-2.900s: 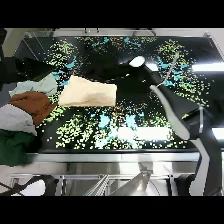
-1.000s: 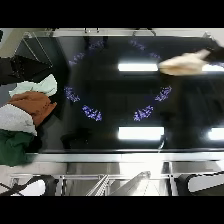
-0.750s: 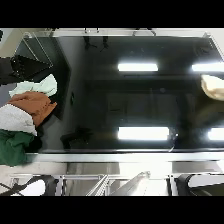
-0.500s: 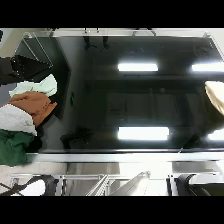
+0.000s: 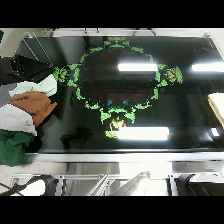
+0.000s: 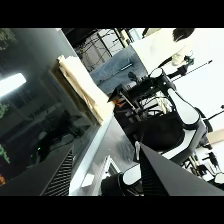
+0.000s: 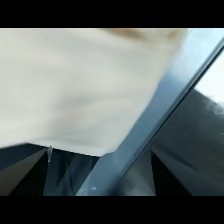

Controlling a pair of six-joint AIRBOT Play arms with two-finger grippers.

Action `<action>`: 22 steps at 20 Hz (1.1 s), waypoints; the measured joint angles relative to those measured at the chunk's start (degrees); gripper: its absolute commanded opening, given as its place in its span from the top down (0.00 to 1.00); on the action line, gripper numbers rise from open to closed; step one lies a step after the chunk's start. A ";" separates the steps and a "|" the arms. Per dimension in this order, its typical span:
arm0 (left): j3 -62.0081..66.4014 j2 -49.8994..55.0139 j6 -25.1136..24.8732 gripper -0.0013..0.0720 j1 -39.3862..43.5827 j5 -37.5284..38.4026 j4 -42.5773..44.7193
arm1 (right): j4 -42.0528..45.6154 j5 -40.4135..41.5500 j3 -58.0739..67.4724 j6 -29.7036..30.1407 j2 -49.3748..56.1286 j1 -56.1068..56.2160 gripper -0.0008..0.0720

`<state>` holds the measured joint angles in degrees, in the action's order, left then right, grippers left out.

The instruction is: Fold the shirts.

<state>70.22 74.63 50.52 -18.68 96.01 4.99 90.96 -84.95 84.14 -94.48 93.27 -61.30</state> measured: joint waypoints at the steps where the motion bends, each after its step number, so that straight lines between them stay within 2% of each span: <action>1: 0.00 0.00 0.02 0.40 0.00 -0.02 0.00 | 0.94 -1.51 -0.04 -0.17 -0.04 -0.17 0.04; 2: 0.00 0.00 0.04 0.40 0.00 -0.02 0.00 | 1.27 -2.62 -0.04 -0.63 -0.07 -0.24 0.12; 4: 0.00 0.00 0.22 0.40 0.00 -0.20 0.00 | 1.55 -4.66 -0.04 -1.95 -0.09 0.15 0.86; 5: 0.00 0.00 0.20 0.40 0.00 -0.22 -0.02 | 0.37 -5.35 0.07 -2.21 -0.11 0.85 0.96; 6: 0.00 0.00 0.22 0.40 0.00 -0.44 0.00 | -1.44 -5.81 0.22 -2.29 -0.13 1.81 0.96; 7: 0.00 0.00 0.39 0.55 0.00 -0.72 0.00 | -3.91 -6.19 0.57 -2.10 -0.20 3.17 0.96; 8: 0.00 0.00 0.59 0.92 0.00 -1.11 0.00 | -6.49 -6.25 1.01 -1.66 -0.37 4.74 0.96; 9: 0.00 0.00 0.85 0.99 0.00 -1.49 -0.02 | -9.73 -6.12 1.60 -0.90 -0.76 6.75 0.96; 13: 0.00 0.00 1.60 0.99 -0.04 -2.27 0.07 | -21.90 -3.06 3.23 3.08 -5.49 15.61 0.96; 16: -0.81 -0.59 2.43 0.98 0.35 -3.02 4.09 | -27.54 -0.98 1.29 6.34 -12.90 23.76 0.96; 19: -6.99 -4.44 2.19 0.96 1.97 -4.00 8.28 | -29.81 2.43 -7.37 7.96 -23.37 33.77 0.96; 22: -17.27 -10.21 0.52 0.96 3.13 -6.14 11.17 | -31.01 9.33 -22.32 8.13 -35.76 46.95 0.96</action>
<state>52.95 64.42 51.05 -15.55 89.86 16.16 59.94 -75.61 61.82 -86.35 57.52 -14.35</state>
